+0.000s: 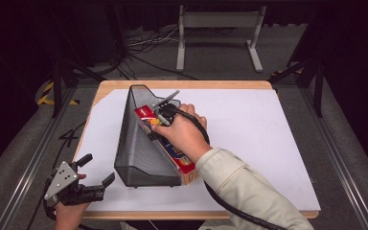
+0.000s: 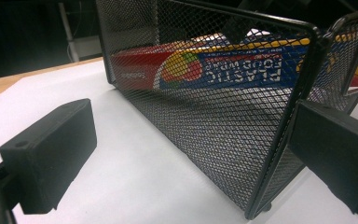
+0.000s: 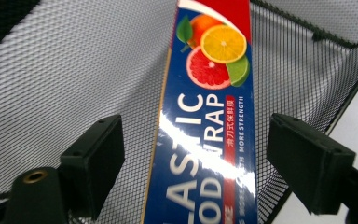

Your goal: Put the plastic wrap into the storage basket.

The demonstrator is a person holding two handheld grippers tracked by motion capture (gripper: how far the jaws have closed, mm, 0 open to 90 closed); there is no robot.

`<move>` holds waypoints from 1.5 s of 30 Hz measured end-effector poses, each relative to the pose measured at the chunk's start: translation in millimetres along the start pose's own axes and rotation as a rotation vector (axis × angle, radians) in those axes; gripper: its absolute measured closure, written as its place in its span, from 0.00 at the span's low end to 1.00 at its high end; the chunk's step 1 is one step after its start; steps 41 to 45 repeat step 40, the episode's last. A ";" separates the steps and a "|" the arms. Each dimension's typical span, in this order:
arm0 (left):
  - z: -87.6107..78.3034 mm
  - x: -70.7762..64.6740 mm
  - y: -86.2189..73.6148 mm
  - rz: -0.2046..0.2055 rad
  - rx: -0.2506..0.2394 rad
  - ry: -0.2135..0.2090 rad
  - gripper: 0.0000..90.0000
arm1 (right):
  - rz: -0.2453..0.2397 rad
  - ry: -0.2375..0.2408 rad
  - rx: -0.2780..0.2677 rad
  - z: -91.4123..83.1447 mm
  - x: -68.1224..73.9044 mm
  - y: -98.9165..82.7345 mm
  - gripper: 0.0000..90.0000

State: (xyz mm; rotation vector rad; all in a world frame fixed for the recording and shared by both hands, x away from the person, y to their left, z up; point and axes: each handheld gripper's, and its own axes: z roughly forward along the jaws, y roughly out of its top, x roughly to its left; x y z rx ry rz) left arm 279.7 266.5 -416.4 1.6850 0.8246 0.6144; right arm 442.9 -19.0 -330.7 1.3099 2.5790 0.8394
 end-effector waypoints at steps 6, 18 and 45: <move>-1.9 -0.7 -0.8 -0.001 0.003 0.007 0.02 | -0.106 0.065 -0.192 -35.8 -5.4 -14.6 0.22; -1.0 -1.1 -1.4 -0.002 0.011 0.009 0.02 | -0.247 0.073 -0.471 -117.8 -72.3 -103.8 0.21; 2.0 -0.7 -2.8 0.000 0.022 0.007 0.02 | -0.066 -0.117 -0.546 -107.1 -205.5 -291.1 0.19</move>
